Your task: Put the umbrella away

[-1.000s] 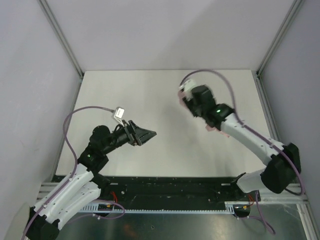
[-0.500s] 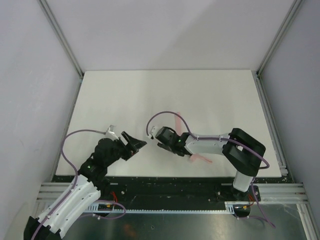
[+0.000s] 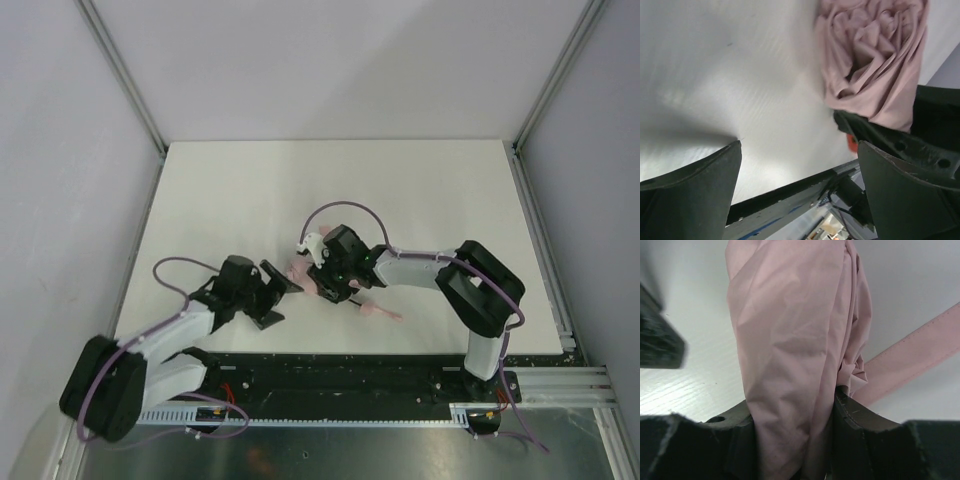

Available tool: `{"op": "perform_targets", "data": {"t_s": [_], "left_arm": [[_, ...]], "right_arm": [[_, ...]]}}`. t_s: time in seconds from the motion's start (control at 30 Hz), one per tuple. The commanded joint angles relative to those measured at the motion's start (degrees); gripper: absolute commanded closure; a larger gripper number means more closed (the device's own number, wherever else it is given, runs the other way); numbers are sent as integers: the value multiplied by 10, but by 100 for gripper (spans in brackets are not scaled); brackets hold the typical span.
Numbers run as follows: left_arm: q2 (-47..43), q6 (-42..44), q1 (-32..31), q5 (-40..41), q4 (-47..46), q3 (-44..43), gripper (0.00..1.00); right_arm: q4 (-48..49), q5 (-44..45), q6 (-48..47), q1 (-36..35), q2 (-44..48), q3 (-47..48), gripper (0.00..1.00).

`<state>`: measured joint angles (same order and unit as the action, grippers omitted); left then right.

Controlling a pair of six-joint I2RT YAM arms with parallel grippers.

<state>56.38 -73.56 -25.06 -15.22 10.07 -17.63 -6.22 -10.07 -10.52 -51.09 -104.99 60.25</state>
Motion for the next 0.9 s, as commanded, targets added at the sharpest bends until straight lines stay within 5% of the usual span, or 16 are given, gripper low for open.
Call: {"op": "perform_targets", "data": {"t_s": [0.0, 0.3, 0.87], "left_arm": [[86, -27, 3, -39, -67, -69, 1], [122, -98, -4, 22, -74, -97, 1], [254, -84, -23, 57, -118, -153, 2]], "right_arm": [[-62, -128, 24, 18, -64, -33, 100], [-50, -165, 29, 54, -75, -32, 100], [-38, -218, 40, 80, -81, -21, 100]]}}
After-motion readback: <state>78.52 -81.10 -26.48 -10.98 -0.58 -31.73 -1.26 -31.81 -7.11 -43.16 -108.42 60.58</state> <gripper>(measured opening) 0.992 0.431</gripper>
